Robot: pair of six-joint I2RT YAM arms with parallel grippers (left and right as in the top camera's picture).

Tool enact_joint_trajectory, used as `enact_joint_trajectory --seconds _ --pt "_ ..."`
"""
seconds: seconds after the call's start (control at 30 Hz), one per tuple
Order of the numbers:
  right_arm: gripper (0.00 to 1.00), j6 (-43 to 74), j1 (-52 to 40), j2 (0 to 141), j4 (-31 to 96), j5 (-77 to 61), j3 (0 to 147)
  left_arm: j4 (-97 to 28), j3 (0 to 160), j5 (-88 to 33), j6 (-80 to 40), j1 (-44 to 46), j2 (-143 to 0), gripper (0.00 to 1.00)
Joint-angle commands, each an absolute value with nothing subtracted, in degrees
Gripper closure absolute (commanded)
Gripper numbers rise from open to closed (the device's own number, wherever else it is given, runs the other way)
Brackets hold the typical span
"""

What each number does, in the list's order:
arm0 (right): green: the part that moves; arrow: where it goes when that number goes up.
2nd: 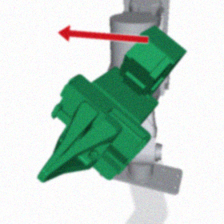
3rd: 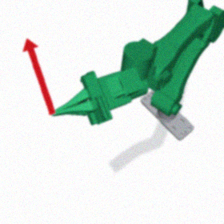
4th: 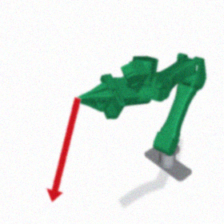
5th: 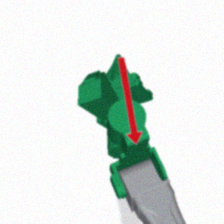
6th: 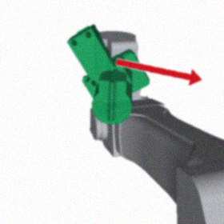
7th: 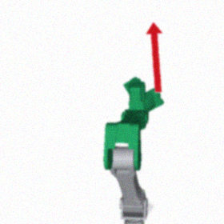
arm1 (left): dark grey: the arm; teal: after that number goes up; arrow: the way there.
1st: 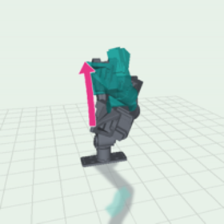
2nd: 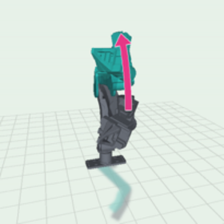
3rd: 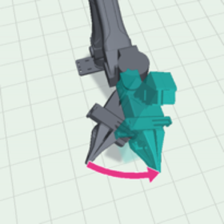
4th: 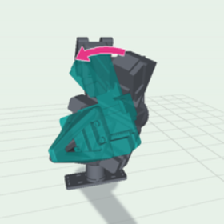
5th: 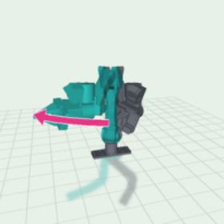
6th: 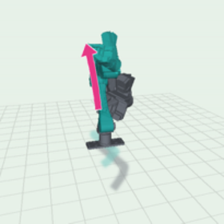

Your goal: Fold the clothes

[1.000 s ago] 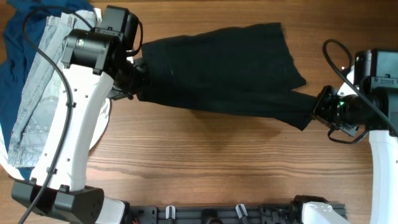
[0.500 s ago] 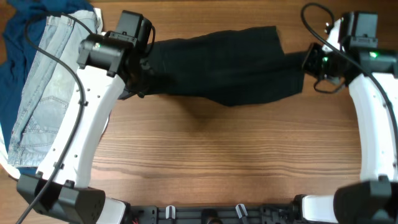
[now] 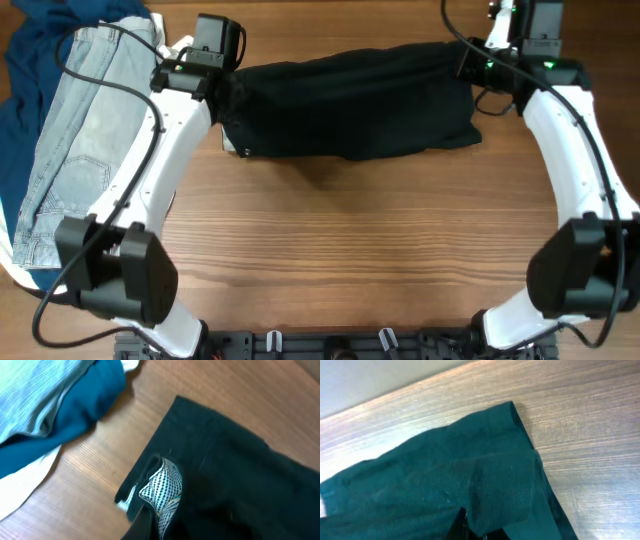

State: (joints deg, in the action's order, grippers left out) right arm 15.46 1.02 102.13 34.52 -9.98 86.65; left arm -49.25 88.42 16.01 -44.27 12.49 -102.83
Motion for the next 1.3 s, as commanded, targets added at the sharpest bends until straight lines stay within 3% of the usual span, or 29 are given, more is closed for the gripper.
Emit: enact_joint_trajectory --seconds 0.0,0.43,0.5,0.6,0.63,0.7,1.27 --pt "0.96 15.3 0.8 106.5 32.7 -4.8 87.4 -44.1 87.9 21.3 -45.2 11.3 -107.2 0.96" --pt "0.96 16.8 0.5 114.5 28.2 -3.8 87.4 -30.5 87.9 21.3 -45.2 11.3 -117.8 0.93" --pt "0.92 16.7 0.6 114.8 28.0 -3.8 87.4 -29.1 87.9 21.3 -45.2 11.3 -117.8 0.66" --pt "0.49 16.7 0.6 114.7 27.9 -3.9 87.4 -27.8 87.9 21.3 -45.2 11.3 -117.8 0.2" --pt "0.37 16.6 0.6 114.6 27.9 -3.9 87.4 -27.8 87.9 21.4 -45.2 11.3 -117.8 0.09" --pt "0.28 16.5 0.6 113.9 28.2 -4.5 87.4 -27.7 88.0 21.8 -43.5 11.3 -117.6 0.01" --pt "0.21 15.0 0.6 103.9 42.6 -4.7 87.3 -40.8 88.1 15.4 -30.4 11.4 -110.7 0.0"
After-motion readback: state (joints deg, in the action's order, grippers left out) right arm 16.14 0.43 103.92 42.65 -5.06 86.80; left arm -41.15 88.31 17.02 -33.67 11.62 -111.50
